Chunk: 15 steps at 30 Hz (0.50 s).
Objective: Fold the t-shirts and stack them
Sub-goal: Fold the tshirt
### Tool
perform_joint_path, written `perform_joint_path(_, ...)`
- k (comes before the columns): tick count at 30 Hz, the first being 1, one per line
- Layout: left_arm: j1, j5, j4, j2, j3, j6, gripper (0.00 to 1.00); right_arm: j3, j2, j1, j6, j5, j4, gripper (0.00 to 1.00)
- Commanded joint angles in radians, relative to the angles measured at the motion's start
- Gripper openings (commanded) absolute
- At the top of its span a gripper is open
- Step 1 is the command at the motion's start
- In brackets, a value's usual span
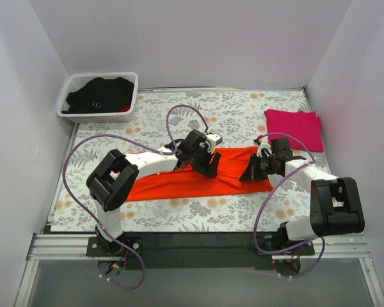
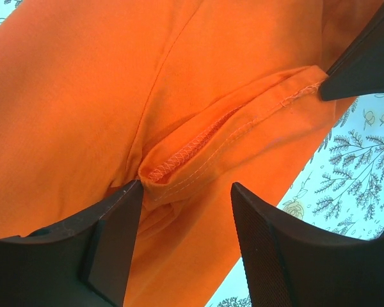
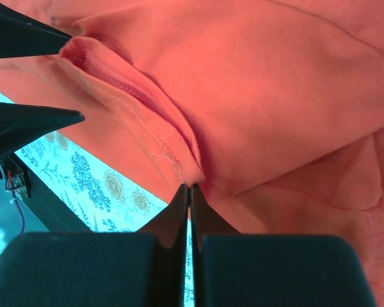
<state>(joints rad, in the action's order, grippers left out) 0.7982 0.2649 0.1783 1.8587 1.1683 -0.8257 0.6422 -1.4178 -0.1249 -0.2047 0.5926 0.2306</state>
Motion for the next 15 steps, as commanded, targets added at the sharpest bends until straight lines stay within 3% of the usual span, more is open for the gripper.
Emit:
perform_joint_path(1,0.006,0.019,-0.019,-0.013,0.036,0.022,0.53,0.045,0.046,-0.004,0.024,0.026,0.024,0.01)
perform_joint_path(4,0.007,0.028,-0.023,-0.006,0.047,0.026,0.50,0.047,0.056,-0.002,0.025,0.033,0.030,0.01)
perform_joint_path(8,0.006,0.043,-0.023,-0.001,0.056,0.031,0.38,0.048,0.065,-0.004,0.028,0.038,0.036,0.01)
perform_joint_path(12,0.006,0.045,-0.023,-0.026,0.036,0.034,0.12,0.047,0.095,-0.004,0.027,0.030,0.045,0.01)
perform_joint_path(15,0.007,0.050,-0.023,-0.058,0.004,0.031,0.04,0.043,0.123,-0.004,0.028,0.024,0.059,0.01)
